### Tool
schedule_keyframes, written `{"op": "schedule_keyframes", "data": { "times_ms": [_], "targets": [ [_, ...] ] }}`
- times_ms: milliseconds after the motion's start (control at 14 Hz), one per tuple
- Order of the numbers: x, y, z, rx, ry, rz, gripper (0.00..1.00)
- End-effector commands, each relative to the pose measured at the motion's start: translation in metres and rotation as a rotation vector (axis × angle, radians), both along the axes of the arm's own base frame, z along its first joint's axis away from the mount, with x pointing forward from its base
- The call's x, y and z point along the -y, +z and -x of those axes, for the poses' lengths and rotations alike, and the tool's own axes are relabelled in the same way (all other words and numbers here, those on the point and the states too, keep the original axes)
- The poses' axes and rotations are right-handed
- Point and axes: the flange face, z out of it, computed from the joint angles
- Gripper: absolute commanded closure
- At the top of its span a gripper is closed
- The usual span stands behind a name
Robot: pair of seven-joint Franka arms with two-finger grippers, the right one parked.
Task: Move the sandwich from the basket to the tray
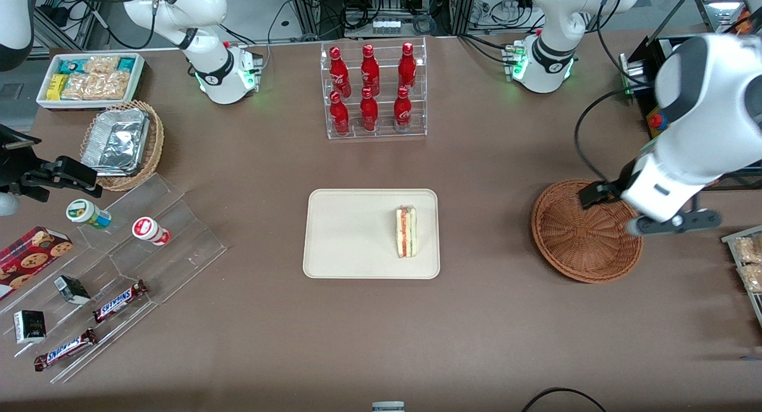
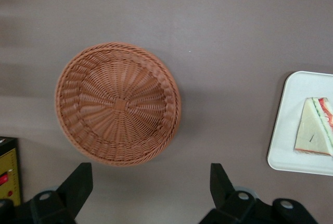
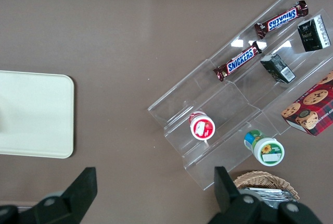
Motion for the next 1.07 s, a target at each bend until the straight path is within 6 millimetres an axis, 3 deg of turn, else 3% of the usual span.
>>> {"op": "schedule_keyframes", "data": {
  "times_ms": [0,429,643,1000],
  "targets": [
    [-0.019,0.040,0.030,0.011,0.007,0.006,0.00],
    [-0.047,0.074,0.051,0.018,-0.050,-0.009,0.00],
    [-0.036,0.085,0.050,0.041,-0.059,-0.012,0.00],
    [-0.027,0.083,0.054,0.012,-0.024,-0.013,0.00]
  ]
}}
